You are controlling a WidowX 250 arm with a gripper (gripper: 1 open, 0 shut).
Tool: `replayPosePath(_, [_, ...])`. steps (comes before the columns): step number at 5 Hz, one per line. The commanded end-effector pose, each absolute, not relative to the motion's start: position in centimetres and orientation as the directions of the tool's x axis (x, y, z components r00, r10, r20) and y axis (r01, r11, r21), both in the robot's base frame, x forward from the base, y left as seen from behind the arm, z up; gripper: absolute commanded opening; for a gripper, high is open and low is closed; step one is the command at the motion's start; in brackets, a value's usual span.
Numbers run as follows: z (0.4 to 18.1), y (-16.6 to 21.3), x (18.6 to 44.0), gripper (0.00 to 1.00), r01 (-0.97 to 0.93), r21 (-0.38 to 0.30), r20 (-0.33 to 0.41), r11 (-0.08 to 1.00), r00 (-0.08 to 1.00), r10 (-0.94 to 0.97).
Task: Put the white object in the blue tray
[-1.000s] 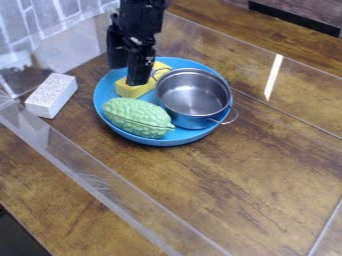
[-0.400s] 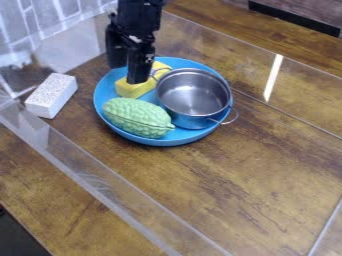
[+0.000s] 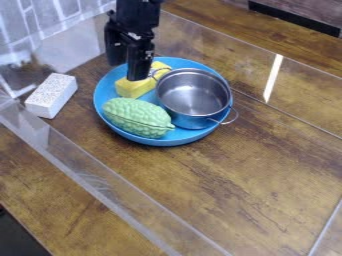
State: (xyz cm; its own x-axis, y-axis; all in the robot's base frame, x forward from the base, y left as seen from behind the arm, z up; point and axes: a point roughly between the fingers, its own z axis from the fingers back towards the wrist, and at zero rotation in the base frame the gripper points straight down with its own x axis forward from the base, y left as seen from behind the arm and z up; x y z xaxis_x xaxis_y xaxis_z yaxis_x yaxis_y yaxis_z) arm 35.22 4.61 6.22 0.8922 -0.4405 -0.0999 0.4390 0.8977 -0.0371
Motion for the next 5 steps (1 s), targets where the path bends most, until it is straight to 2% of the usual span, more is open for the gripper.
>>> replayPosePath(1, [7.60,5.22,36.32,1.00,0.438,-0.005,-0.048,0.899,0.898,-0.438])
replayPosePath(5, [7.94,5.58,36.44,1.00,0.428,-0.006,-0.031,0.904,0.903,-0.428])
